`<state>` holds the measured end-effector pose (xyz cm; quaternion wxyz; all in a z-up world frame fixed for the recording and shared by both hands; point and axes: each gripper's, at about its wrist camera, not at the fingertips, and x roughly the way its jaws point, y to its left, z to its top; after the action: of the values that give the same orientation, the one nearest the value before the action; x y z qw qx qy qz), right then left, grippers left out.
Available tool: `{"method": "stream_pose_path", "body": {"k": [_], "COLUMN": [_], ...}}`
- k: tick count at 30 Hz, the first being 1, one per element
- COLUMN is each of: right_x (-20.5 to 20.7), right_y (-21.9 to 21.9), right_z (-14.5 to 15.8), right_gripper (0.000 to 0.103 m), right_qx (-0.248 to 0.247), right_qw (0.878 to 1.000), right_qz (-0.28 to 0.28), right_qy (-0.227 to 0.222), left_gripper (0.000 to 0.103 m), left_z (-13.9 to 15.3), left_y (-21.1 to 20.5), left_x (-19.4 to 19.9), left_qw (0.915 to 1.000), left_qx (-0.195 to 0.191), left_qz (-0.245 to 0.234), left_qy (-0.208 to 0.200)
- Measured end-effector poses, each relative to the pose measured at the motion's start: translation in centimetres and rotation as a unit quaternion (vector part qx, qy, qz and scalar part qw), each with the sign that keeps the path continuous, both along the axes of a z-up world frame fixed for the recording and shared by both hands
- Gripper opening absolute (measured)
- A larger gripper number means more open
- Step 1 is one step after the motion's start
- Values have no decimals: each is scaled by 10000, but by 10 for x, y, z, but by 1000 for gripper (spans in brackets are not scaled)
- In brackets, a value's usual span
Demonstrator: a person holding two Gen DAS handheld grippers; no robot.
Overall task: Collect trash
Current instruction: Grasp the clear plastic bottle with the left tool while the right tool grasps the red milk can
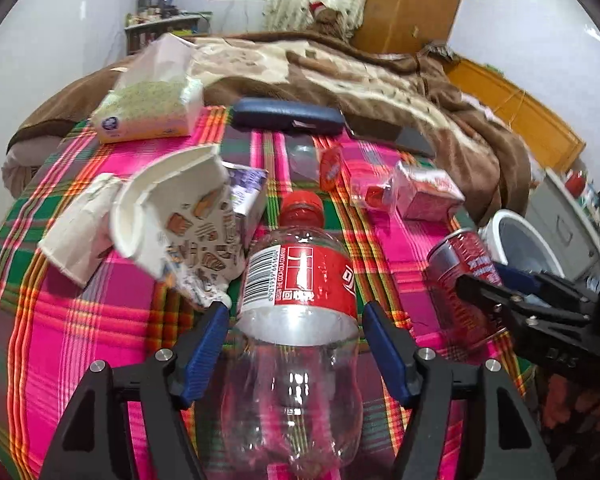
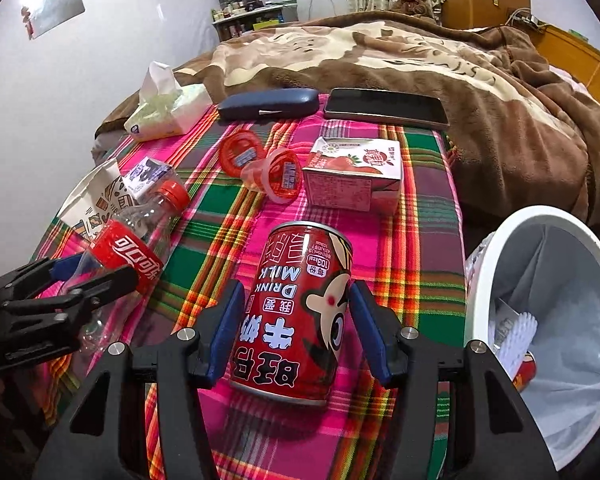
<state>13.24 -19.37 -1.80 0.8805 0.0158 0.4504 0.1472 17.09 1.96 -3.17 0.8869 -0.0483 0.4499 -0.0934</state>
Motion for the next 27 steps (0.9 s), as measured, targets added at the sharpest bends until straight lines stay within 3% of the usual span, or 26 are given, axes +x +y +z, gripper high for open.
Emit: {"method": "stream_pose_path", "body": {"k": [3, 6, 8, 15, 27], "right_x": [0, -1, -1, -6, -19], "right_y": [-1, -2, -1, 1, -18], "right_z": [0, -1, -1, 0, 10], "right_gripper": [56, 56, 56, 56, 56], "right_qx": [26, 33, 18, -85, 181], "right_qw": [10000, 10000, 10000, 9998, 9991], "right_qz": [-17, -11, 0, -32, -209], "right_qy": [6, -5, -25, -162, -335], "left_gripper": [69, 68, 62, 62, 62], "left_z": [-6, -8, -9, -7, 16], "left_y": [-3, -4, -4, -4, -14], "left_x": [5, 4, 3, -1, -21], "left_qw": [9999, 9999, 9999, 9999, 9995], "left_qx": [60, -8, -62, -74, -188], "left_qz": [-21, -10, -14, -12, -72], "left_qy": [137, 113, 106, 71, -230]}}
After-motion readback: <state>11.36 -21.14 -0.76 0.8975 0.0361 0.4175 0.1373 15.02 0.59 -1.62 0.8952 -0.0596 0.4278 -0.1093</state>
